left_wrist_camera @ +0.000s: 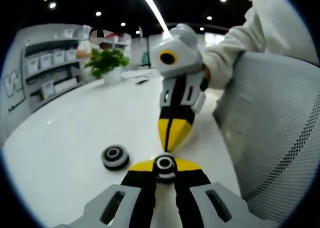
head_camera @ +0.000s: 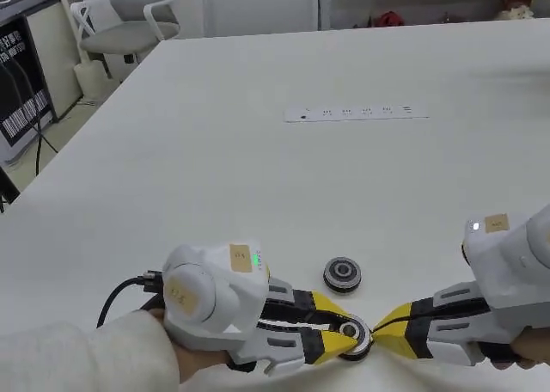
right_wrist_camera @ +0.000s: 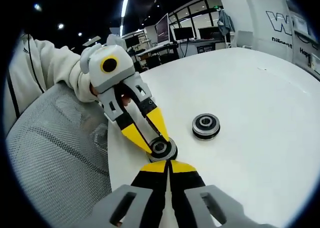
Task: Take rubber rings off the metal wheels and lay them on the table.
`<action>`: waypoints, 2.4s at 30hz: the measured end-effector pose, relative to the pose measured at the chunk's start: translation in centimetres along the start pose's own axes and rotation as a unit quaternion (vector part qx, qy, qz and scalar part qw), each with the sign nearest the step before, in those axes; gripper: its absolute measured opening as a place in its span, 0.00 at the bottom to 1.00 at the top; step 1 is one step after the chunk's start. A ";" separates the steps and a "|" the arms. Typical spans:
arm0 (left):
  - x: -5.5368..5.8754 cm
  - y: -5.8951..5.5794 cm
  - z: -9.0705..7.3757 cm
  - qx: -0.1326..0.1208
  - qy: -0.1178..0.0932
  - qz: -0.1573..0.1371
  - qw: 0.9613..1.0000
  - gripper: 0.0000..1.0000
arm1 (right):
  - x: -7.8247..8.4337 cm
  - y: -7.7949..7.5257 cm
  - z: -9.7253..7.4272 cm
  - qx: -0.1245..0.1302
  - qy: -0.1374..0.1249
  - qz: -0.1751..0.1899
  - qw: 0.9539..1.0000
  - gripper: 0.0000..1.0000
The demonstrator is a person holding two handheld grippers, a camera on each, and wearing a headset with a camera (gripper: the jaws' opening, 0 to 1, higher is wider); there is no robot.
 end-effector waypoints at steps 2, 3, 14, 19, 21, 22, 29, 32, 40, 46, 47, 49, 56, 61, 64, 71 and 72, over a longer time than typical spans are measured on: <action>0.0 0.1 0.0 -0.002 -0.001 -0.003 1.000 0.13 | -0.2 -0.2 -0.1 0.002 -0.005 0.007 1.000 0.00; 0.0 0.1 0.0 -0.002 -0.001 -0.004 1.000 0.13 | -0.2 -0.2 -0.1 0.002 -0.006 0.007 1.000 0.00; 0.1 0.1 -0.1 -0.003 -0.001 -0.005 1.000 0.13 | -0.3 -0.1 -0.2 -0.015 -0.021 0.050 0.998 0.00; 0.2 0.2 -0.1 -0.001 -0.002 -0.007 1.000 0.13 | -0.5 0.0 -0.2 -0.023 -0.025 0.068 0.997 0.00; 0.2 0.2 -0.1 -0.002 -0.002 -0.008 1.000 0.13 | -0.6 0.0 -0.1 -0.023 -0.024 0.068 0.997 0.00; 0.2 0.2 -0.1 -0.002 -0.002 -0.007 1.000 0.13 | -0.7 0.1 -0.1 -0.023 -0.023 0.068 0.997 0.00; 0.2 0.2 -0.1 -0.002 -0.001 -0.003 1.000 0.13 | -1.1 0.5 0.0 -0.026 -0.020 0.066 0.997 0.00; 0.2 0.3 -0.1 -0.003 0.000 -0.002 1.000 0.13 | -1.4 1.0 0.0 -0.030 -0.021 0.060 0.998 0.00; 0.1 0.3 0.0 -0.004 0.001 0.000 1.000 0.13 | -2.8 1.3 -0.4 -0.029 -0.040 0.048 0.998 0.00; 0.0 0.3 0.0 -0.004 0.007 0.001 1.000 0.13 | -2.6 1.2 -0.4 -0.028 -0.037 0.049 0.998 0.00; 0.0 0.4 0.0 -0.004 0.009 0.000 1.000 0.13 | -2.5 1.1 -0.4 -0.028 -0.037 0.051 0.998 0.00; -0.1 0.4 -0.1 -0.003 0.019 -0.004 1.000 0.14 | -2.4 1.0 -0.4 -0.029 -0.036 0.054 0.997 0.00; -0.3 0.7 -0.8 -0.002 0.030 0.004 1.000 0.18 | -2.3 0.4 -0.5 -0.030 -0.040 0.065 0.997 0.00; -0.9 0.9 -1.9 -0.004 0.022 -0.013 1.000 0.34 | -2.2 0.3 -0.8 -0.029 -0.040 0.067 0.997 0.00; -0.8 0.7 -3.1 0.005 0.019 -0.036 0.999 0.42 | -2.2 0.4 -1.1 -0.032 -0.043 0.070 0.996 0.00; -0.2 0.9 -7.0 -0.011 0.030 -0.057 0.998 0.51 | -2.1 0.5 -2.4 -0.033 -0.043 0.073 0.996 0.00; -0.1 1.1 -8.2 -0.018 0.034 -0.060 0.997 0.57 | -2.0 0.6 -2.9 -0.032 -0.043 0.073 0.996 0.00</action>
Point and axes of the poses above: the centre of the closed fingertips' face, and the gripper's own axes: z roughly forward along the fingers, y roughly to its left, x roughly out of its underside, the point moved 3 cm from there along -z, roughly backward along the fingers, and after that the axes turned 12 degrees about y, right-handed, at the moved point
